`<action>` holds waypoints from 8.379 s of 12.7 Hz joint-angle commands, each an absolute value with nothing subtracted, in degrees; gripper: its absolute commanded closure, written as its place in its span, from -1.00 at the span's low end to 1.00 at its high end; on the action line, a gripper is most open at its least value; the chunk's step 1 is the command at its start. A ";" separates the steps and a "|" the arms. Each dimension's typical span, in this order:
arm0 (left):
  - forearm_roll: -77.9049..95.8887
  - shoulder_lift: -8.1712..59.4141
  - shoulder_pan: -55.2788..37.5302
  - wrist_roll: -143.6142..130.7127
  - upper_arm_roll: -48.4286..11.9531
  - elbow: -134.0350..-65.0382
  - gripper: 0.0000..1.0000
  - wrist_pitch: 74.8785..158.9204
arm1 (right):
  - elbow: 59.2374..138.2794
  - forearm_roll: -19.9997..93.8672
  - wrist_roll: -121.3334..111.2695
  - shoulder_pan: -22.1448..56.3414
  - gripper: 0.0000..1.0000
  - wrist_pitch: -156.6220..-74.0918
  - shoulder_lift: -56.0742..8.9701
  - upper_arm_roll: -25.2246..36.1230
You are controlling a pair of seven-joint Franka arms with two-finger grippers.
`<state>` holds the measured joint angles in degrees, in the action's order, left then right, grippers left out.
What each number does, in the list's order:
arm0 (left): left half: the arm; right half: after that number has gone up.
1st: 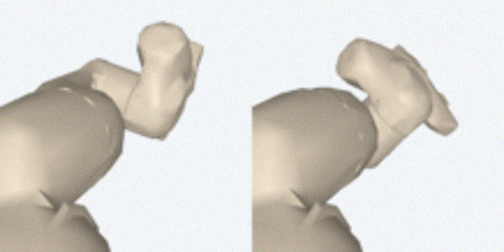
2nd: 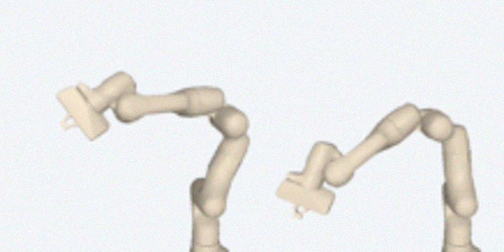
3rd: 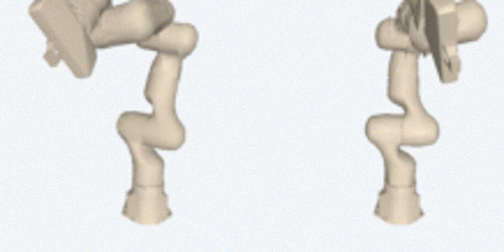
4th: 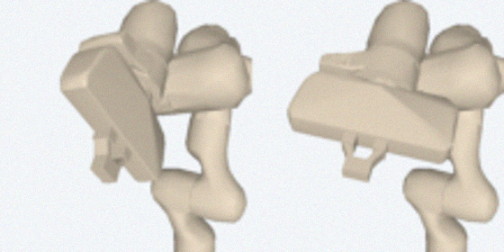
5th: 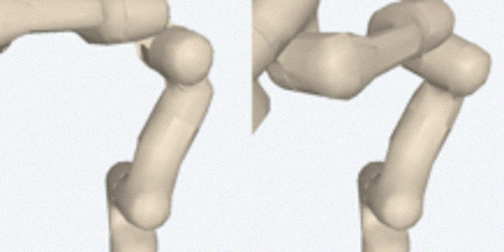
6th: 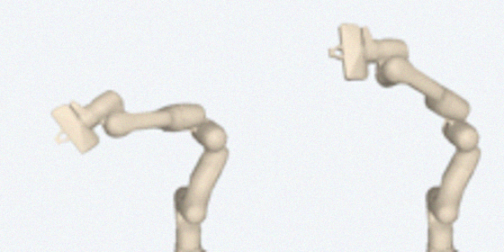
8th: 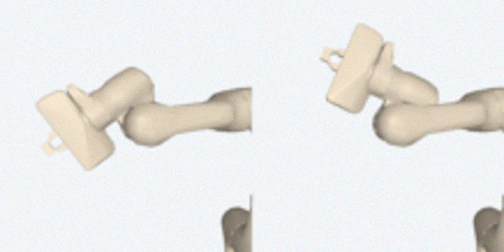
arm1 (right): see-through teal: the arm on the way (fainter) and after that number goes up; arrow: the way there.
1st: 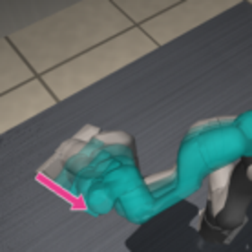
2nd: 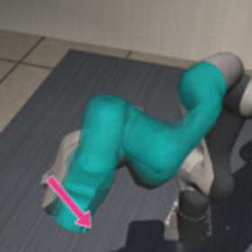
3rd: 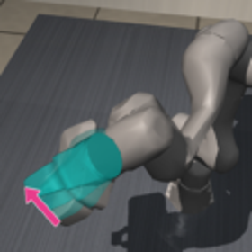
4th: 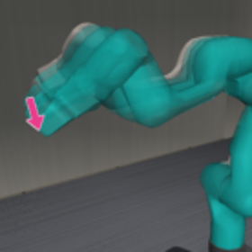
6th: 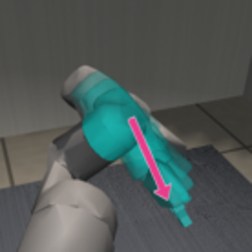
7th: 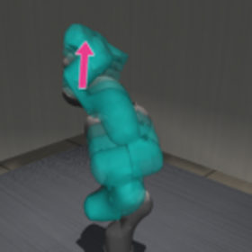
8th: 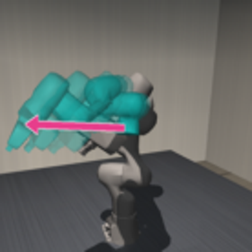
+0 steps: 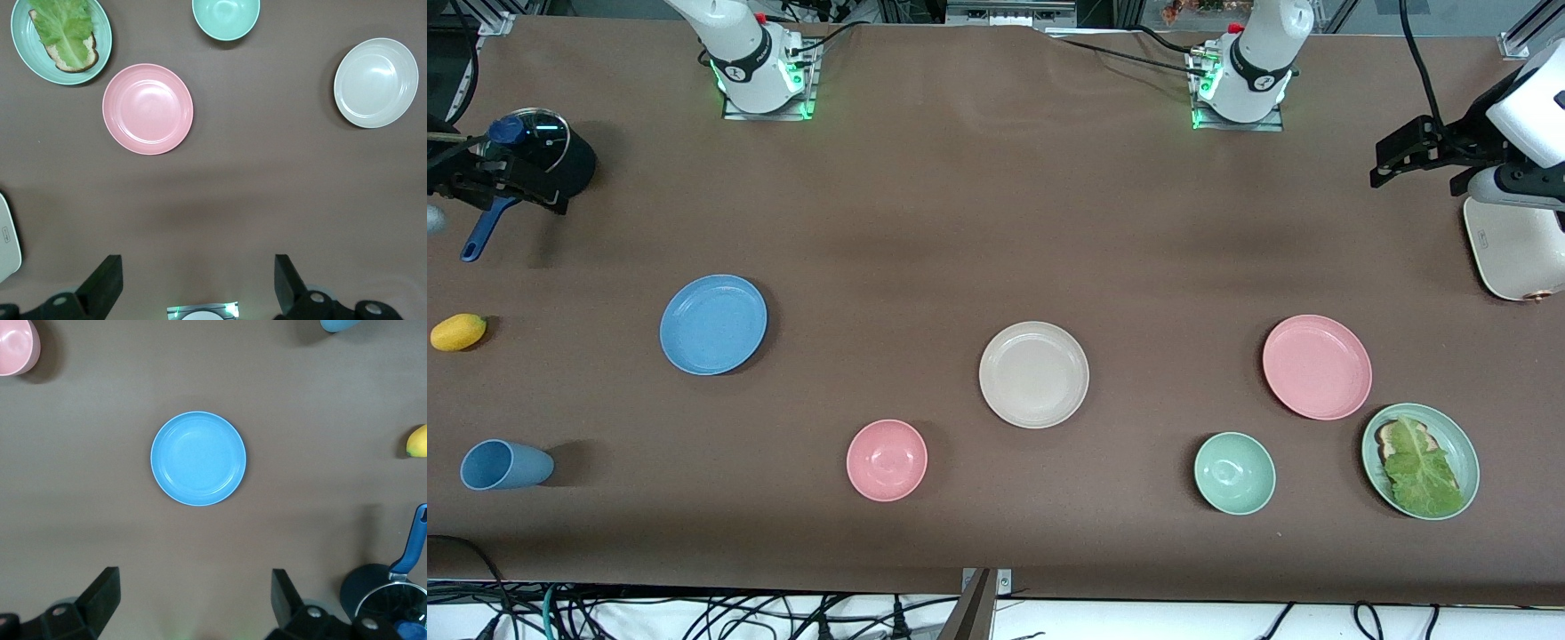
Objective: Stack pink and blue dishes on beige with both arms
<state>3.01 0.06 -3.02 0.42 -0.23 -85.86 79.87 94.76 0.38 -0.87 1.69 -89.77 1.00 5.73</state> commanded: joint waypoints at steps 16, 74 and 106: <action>2.90 2.97 -0.97 1.76 -0.26 -85.87 -1.00 80.95 | 94.13 1.41 -1.76 1.58 -1.00 -89.82 0.97 5.80; 34.54 40.17 22.32 37.62 -0.44 -98.00 -0.72 123.40 | 94.13 1.49 -1.67 1.49 -1.00 -89.74 0.97 5.80; 11.69 27.68 6.96 -7.54 -16.08 -87.54 1.00 110.29 | 94.22 1.49 -1.67 1.49 -1.00 -89.74 0.88 5.89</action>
